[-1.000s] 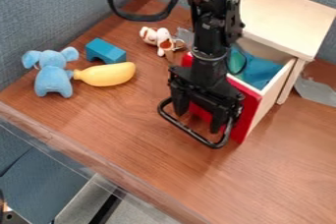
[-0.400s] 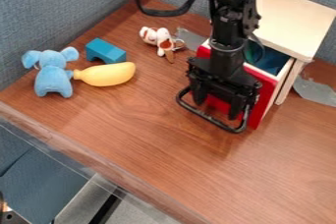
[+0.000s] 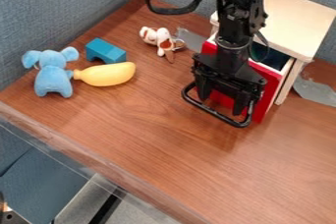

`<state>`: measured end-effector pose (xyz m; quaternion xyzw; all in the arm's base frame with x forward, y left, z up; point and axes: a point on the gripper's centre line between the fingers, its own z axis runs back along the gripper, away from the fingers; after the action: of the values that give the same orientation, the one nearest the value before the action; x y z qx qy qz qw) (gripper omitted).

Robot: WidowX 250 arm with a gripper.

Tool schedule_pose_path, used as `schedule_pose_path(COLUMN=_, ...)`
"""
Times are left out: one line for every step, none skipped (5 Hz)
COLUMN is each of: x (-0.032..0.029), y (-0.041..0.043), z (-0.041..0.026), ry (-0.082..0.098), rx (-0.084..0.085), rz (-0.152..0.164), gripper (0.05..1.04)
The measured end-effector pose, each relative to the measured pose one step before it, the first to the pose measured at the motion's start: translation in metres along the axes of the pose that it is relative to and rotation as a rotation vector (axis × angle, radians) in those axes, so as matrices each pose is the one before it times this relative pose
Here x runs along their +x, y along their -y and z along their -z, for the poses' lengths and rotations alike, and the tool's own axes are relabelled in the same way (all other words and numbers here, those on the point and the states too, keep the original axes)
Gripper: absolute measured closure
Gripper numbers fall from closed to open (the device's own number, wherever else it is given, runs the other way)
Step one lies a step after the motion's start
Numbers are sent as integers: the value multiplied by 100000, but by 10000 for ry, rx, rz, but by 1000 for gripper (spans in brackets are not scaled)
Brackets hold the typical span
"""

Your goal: Close the drawer

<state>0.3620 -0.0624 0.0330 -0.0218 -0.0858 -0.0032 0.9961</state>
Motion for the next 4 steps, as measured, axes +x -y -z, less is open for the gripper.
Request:
schedule_pose_path(x=417, y=-24, z=48, ry=327, rx=206, rz=147, gripper=85)
schedule_pose_path(x=837, y=-2, z=186, ry=196, rx=55, rz=56, gripper=85)
schedule_pose_path(x=898, y=-49, z=178, ry=157, rx=95, rz=42, gripper=85)
schedule_pose_path(x=972, y=123, z=295, ry=33, rx=12, rz=66, gripper=85)
